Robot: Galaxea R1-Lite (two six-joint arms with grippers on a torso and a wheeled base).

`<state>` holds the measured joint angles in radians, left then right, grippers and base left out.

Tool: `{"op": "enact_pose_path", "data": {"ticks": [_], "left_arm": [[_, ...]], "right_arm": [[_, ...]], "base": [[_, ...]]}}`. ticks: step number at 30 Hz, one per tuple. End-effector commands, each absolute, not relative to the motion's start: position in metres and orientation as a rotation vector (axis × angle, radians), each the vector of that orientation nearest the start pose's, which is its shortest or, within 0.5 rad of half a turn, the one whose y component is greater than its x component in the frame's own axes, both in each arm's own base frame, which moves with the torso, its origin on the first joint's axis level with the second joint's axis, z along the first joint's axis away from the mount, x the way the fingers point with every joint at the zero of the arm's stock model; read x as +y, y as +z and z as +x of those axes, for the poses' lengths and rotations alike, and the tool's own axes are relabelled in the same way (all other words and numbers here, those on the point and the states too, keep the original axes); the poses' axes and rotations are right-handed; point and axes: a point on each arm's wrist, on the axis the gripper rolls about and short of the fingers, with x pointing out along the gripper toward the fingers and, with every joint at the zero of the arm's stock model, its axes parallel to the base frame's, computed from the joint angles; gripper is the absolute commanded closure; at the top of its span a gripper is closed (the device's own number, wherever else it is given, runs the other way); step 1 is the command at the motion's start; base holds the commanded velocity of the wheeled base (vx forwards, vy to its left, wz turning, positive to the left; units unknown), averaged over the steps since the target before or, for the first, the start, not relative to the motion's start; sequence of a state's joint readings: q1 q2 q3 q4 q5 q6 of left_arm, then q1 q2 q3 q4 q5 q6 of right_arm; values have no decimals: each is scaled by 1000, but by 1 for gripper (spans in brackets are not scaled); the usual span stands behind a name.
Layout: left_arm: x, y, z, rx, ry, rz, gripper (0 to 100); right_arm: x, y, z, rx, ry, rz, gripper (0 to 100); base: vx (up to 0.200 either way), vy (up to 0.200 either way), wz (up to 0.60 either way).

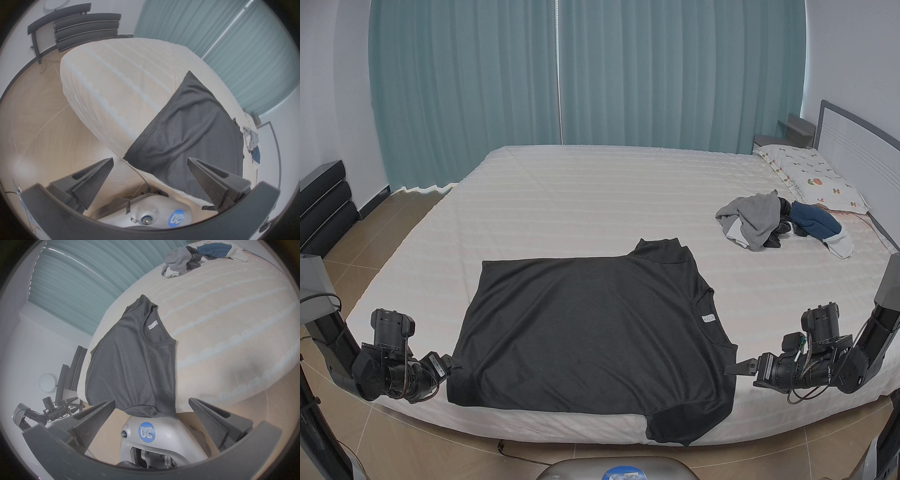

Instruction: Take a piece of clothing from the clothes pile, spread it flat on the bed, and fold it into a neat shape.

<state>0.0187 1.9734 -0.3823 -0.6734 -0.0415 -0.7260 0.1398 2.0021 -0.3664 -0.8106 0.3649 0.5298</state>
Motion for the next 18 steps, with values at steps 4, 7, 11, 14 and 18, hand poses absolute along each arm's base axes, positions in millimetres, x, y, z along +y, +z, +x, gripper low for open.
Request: {"op": "enact_pose_path", "data": {"ticks": [4,7,11,14,18], "left_arm": [[6,20,255,878,298,-727,0],[7,20,256,878,298,-729,0],[7,21,256,874,295,-732,0],[7,21,256,871,294,-732,0],[7,24,257,858,288,-735,0]], "right_arm": [[42,25,260,905,233,613,0],[42,28,262,894,229,632,0],[42,31,263,887,224,650,0],[42,31,265,880,226,653,0],[43,32,266,878,224,663,0]], "base": [[0,200,0],[0,200,0],[0,150,0],[0,0,0],[0,0,0]]}}
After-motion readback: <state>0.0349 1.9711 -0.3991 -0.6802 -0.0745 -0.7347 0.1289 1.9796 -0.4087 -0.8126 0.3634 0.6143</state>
